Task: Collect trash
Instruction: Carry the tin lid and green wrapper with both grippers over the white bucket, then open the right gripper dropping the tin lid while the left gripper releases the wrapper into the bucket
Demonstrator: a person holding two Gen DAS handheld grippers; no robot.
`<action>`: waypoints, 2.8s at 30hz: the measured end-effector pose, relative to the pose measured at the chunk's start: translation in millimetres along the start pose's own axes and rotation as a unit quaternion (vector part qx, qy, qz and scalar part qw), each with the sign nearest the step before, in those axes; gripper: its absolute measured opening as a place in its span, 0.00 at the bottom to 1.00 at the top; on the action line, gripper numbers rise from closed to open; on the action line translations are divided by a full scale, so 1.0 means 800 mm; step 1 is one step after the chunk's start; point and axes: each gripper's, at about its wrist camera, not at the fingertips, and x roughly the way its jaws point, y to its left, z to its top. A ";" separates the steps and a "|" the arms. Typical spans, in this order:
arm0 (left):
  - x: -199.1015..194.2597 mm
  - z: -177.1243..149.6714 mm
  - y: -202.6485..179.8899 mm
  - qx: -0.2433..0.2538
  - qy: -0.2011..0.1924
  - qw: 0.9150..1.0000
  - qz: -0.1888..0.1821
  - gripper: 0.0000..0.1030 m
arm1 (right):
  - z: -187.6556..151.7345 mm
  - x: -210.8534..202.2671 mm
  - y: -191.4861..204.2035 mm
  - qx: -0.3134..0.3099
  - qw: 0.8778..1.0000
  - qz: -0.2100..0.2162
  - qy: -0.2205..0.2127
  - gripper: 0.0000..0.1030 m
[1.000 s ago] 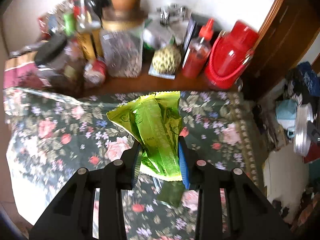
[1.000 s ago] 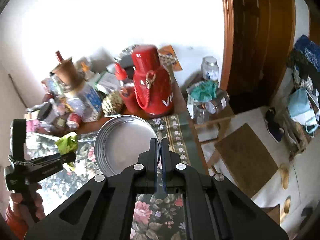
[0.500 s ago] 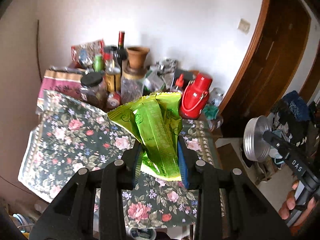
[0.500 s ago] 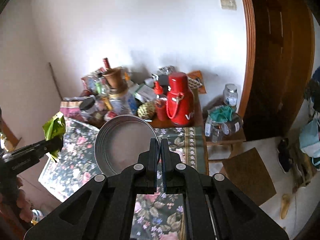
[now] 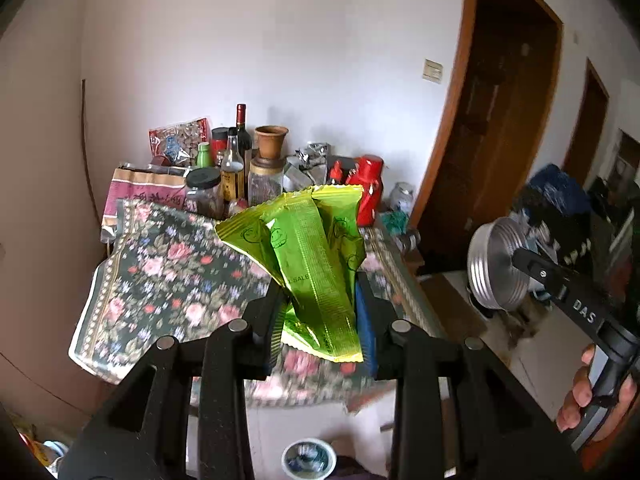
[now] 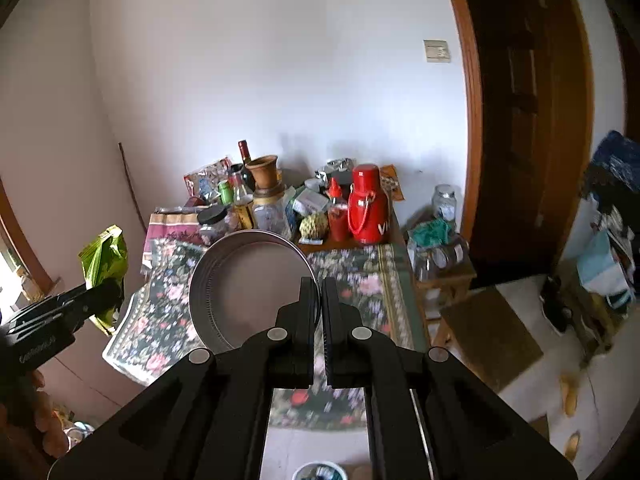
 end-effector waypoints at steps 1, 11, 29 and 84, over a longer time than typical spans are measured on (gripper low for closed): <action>-0.011 -0.010 0.003 0.003 0.002 1.000 -0.001 0.31 | -0.011 -0.008 0.007 0.004 1.000 -0.002 0.002 0.03; -0.116 -0.118 0.032 0.009 0.037 0.999 -0.028 0.31 | -0.117 -0.087 0.059 0.030 0.998 -0.024 0.043 0.03; -0.055 -0.233 0.059 -0.016 0.170 0.985 -0.022 0.31 | -0.245 -0.048 0.054 0.013 0.978 -0.055 0.199 0.03; 0.429 -0.657 0.064 -0.098 0.430 0.898 -0.009 0.41 | -0.573 0.315 -0.068 0.039 0.901 0.006 0.432 0.13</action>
